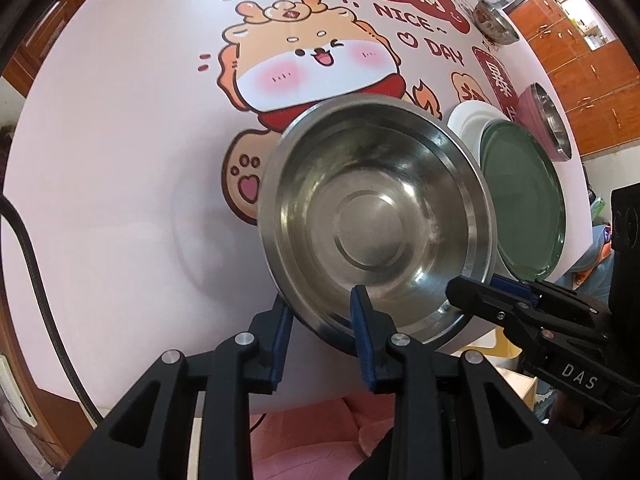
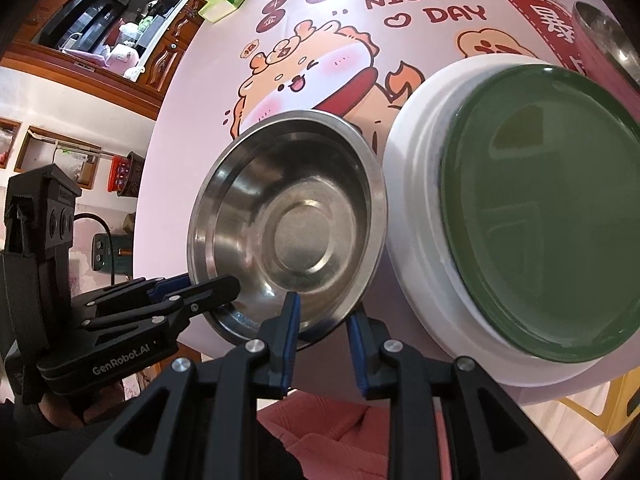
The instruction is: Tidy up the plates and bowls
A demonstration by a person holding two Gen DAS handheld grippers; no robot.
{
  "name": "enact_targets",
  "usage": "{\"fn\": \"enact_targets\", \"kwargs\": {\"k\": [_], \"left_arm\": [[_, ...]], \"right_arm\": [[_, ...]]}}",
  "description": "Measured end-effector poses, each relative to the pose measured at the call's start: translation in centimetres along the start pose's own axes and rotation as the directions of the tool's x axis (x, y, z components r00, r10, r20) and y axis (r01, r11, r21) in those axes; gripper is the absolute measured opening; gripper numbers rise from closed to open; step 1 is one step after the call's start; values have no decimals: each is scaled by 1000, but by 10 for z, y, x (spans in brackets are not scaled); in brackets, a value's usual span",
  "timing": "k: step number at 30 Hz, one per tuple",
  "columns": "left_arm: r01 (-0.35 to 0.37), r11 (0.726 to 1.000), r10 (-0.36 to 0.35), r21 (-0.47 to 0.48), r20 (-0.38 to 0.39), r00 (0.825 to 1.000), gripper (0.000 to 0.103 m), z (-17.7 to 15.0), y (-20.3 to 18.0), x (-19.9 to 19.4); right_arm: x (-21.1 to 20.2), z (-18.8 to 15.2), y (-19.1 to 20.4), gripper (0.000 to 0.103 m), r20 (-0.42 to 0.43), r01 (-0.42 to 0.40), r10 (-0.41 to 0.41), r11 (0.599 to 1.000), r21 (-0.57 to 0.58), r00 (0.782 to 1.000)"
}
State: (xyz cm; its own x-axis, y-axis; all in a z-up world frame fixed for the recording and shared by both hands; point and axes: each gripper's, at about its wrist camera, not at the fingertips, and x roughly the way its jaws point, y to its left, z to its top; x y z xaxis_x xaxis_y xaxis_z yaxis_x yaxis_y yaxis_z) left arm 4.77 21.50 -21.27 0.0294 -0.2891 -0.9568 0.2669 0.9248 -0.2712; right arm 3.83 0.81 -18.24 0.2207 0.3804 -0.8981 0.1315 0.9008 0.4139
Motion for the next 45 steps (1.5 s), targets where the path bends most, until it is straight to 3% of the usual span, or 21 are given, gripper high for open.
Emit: {"fn": "enact_targets", "kwargs": {"k": [9,14,21,25,31,45], "left_arm": [[-2,1000,2,11,57,998,33,2,8,-23],[3,1000,-6,27,97,995,44,2,4,-36],[-8,999,-1,54,165,986,46,7,-14,-53],[11,998,-25,66,220,975,55,11,-33,-63],[19,997,-42,79,297,954,55,14,-76,-76],[-7,999,-6,34,364,931,63,23,-171,-71]], "right_arm": [[-14,-6,-3,43,38,6,-6,1000,-5,999],[-27,-8,-4,45,71,11,-8,999,-41,997],[-53,-5,-15,49,159,-10,20,998,-65,987],[-73,-5,-22,49,224,-10,35,994,-110,974],[-102,-1,-44,49,281,-11,60,985,-174,958],[-157,17,-109,49,359,74,28,961,-268,933]]}}
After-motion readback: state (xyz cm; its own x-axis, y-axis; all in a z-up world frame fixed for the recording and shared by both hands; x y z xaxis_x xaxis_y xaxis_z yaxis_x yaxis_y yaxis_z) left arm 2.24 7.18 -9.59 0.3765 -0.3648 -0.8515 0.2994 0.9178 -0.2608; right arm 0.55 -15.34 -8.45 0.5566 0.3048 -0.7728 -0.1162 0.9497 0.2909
